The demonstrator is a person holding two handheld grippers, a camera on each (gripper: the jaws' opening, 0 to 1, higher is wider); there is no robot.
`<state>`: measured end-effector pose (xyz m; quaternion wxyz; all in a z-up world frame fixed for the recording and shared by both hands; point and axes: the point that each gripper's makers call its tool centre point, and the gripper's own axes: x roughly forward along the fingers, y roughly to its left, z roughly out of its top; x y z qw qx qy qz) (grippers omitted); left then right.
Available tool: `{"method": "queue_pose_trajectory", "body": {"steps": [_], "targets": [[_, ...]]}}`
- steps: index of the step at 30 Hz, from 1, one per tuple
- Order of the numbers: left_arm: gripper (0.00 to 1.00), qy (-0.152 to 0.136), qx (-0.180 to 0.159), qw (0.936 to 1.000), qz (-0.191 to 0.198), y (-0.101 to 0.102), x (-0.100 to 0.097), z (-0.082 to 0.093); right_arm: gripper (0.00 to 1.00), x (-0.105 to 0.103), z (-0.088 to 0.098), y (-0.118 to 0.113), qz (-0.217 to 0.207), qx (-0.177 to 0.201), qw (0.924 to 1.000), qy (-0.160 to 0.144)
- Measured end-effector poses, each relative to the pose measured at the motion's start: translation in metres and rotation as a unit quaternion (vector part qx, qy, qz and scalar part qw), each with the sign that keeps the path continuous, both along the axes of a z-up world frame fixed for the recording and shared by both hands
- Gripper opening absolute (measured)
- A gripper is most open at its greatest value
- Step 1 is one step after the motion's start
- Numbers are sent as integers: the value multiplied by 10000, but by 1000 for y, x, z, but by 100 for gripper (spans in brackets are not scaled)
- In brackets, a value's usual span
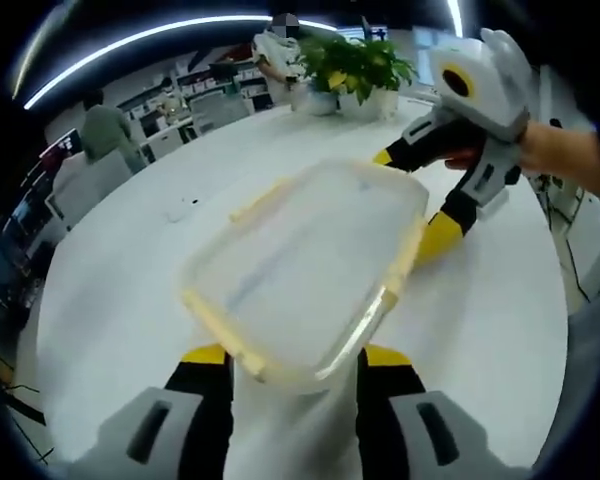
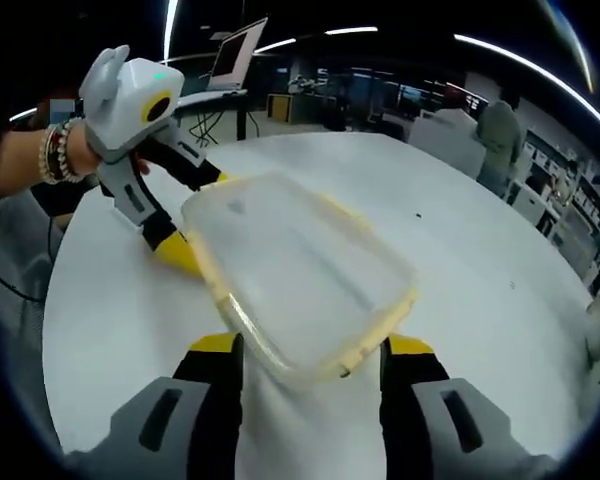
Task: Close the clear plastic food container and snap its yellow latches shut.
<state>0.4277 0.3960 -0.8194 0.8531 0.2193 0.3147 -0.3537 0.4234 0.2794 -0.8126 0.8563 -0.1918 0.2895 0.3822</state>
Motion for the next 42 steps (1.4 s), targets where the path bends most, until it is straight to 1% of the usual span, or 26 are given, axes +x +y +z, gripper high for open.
{"method": "queue_pose_trajectory", "body": {"steps": [3, 6, 11, 14, 17, 20, 22, 23, 24, 25, 26, 27, 28, 29, 30, 31, 32, 33, 35, 36, 37, 39, 40, 42], "targets": [[43, -19, -87, 10000, 26, -2, 11, 0, 52, 13, 0, -2, -41, -11, 10000, -8], [43, -43, -76, 10000, 17, -2, 22, 0, 51, 22, 1, -2, -36, 61, 10000, 6], [43, -70, -2, 10000, 8, -2, 33, -4, 52, 33, 0, 0, -66, 92, 9999, 15], [43, -65, -9, 10000, 12, -2, 38, -2, 51, 38, -1, 0, -97, 130, 9999, 14], [44, -71, -6, 10000, 8, -2, 39, -2, 51, 41, -2, 0, -143, 222, 9996, 63], [44, -99, 2, 10000, 1, -2, 41, -2, 51, 41, -2, 2, -160, 247, 9996, 30], [43, -166, 57, 9998, 8, -1, 41, -1, 51, 41, -2, 2, -164, 248, 9996, -7], [43, -190, 76, 9998, 12, -1, 41, 0, 50, 40, -1, 1, -154, 177, 9996, -134], [43, -315, 140, 9994, 13, 0, 39, 4, 50, 41, 0, -3, -180, 58, 9994, -275], [43, -366, 158, 9992, 28, 1, 38, 6, 51, 38, 1, -6, -180, 24, 9994, -306], [44, -377, 129, 9992, 47, 2, 36, 10, 52, 36, 2, -7, -186, 76, 9994, -294], [45, -382, 102, 9992, 74, 3, 35, 12, 53, 35, 5, -7, -240, 209, 9991, -294], [47, -434, -14, 9990, 100, 3, 33, 18, 55, 34, 10, -9, -360, 372, 9982, -287], [51, -457, -43, 9989, 115, 4, 33, 20, 59, 34, 11, -10, -408, 413, 9979, -300], [56, -518, -79, 9986, 98, 4, 30, 26, 61, 33, 19, -15, -540, 518, 9965, -364], [61, -621, -166, 9979, 5, 1, 29, 32, 61, 32, 20, -15, -557, 536, 9963, -368], [62, -795, -195, 9966, -60, 0, 26, 40, 59, 29, 26, -16, -582, 602, 9959, -353], [62, -899, -159, 9958, -116, 0, 24, 45, 58, 27, 29, -17, -626, 636, 9954, -355], [63, -960, -125, 9952, -106, 1, 15, 54, 61, 21, 41, -17, -689, 745, 9937, -480], [65, -1008, -185, 9946, -145, -1, 11, 59, 63, 15, 47, -15, -677, 777, 9933, -513], [67, -1107, -263, 9933, -180, -3, 5, 68, 63, 12, 50, -15, -664, 786, 9933, -533], [68, -1217, -294, 9919, -195, -1, -2, 77, 63, 4, 58, -15, -687, 782, 9924, -650], [68, -1285, -294, 9912, -144, 1, -7, 84, 63, 1, 61, -15, -701, 805, 9920, -679], [72, -1302, -342, 9908, -142, 4, -18, 90, 63, -8, 67, -14, -708, 917, 9909, -682]]}}
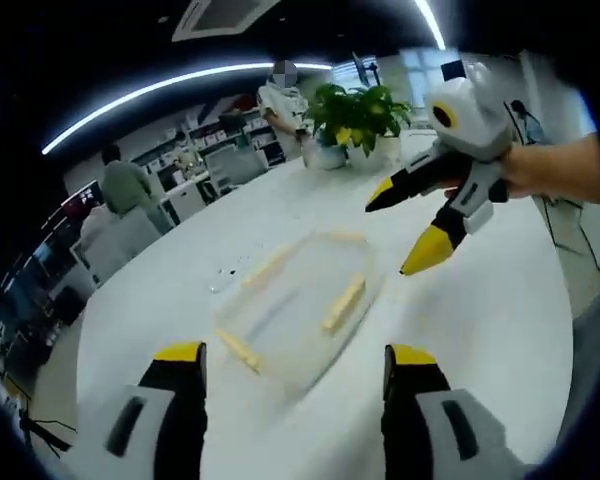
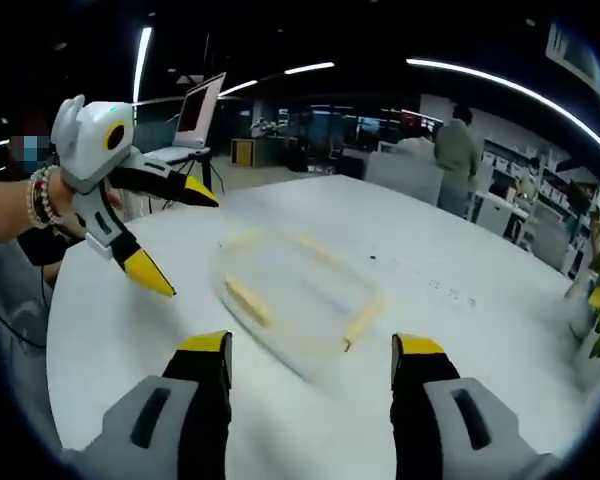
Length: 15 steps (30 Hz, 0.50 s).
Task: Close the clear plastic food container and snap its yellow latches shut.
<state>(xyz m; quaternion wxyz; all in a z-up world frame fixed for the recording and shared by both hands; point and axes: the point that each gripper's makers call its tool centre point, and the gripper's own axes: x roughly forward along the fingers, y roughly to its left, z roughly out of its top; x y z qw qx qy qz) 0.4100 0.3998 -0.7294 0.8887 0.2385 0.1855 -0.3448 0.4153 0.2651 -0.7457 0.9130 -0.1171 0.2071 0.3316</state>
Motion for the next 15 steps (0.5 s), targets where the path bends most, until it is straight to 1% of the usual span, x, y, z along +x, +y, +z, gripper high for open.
{"method": "queue_pose_trajectory", "body": {"steps": [1, 2, 4, 7, 9, 11, 13, 14, 15], "targets": [[74, 28, -53, 10000, 14, 1, -3, 1, 64, -6, 2, 0, -10, 3, 10000, -4], [75, 29, -119, 9999, -2, 2, -11, 4, 64, -10, 3, -1, -28, 3, 10000, -25], [75, -6, -182, 9998, 21, 5, -24, 9, 64, -21, 7, -2, -36, 28, 10000, -40], [75, -34, -182, 9998, 39, 10, -42, 13, 66, -38, 10, -5, -46, 7, 10000, -78], [76, 6, -245, 9997, 74, 14, -53, 14, 66, -47, 13, -8, -84, 58, 9999, -82], [76, 83, -401, 9991, 124, 19, -67, 17, 66, -60, 19, -12, -99, 148, 9998, -80], [76, 116, -420, 9989, 172, 26, -81, 19, 65, -73, 28, -18, -196, 183, 9994, -209], [76, 126, -423, 9988, 204, 29, -86, 20, 64, -82, 36, -21, -288, 304, 9986, -334], [76, 76, -479, 9984, 278, 34, -93, 24, 64, -88, 43, -22, -310, 464, 9976, -414]]}}
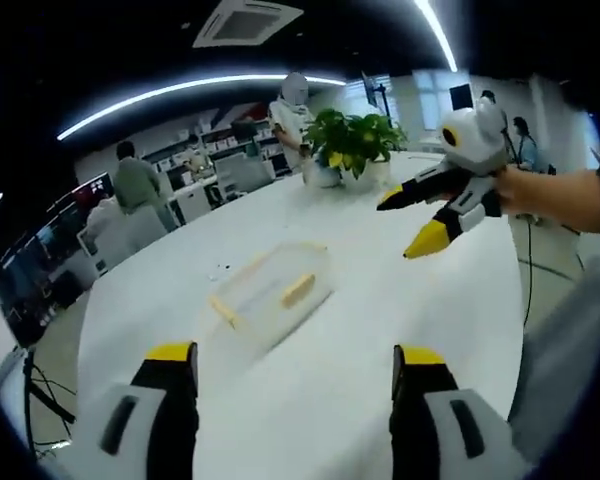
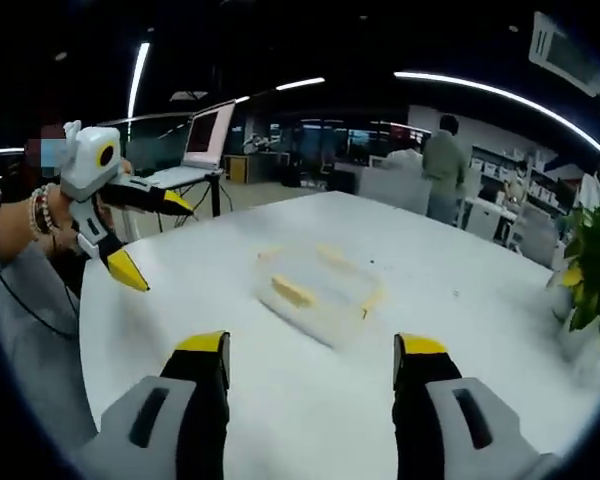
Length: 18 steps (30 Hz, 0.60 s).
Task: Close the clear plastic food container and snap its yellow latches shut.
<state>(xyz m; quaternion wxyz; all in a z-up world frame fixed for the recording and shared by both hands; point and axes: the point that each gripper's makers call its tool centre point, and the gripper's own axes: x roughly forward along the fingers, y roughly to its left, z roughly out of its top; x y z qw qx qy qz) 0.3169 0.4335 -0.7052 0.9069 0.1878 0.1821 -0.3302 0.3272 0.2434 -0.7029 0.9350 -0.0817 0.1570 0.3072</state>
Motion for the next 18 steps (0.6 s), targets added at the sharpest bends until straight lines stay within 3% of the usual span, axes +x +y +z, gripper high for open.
{"method": "queue_pose_trajectory", "body": {"steps": [2, 7, 13, 18], "targets": [[76, -112, -182, 9997, 84, 5, -12, 9, 67, -18, 10, -2, 13, 283, 9996, -79], [78, -256, -458, 9984, 193, 18, -47, 24, 67, -50, 20, -15, -86, 273, 9994, -184], [81, -399, -292, 9973, 534, 51, -77, 21, 69, -75, 24, -28, -237, 380, 9985, -300], [81, -325, -358, 9959, 762, 75, -98, 15, 70, -95, 17, -32, -353, 348, 9985, -241]]}}
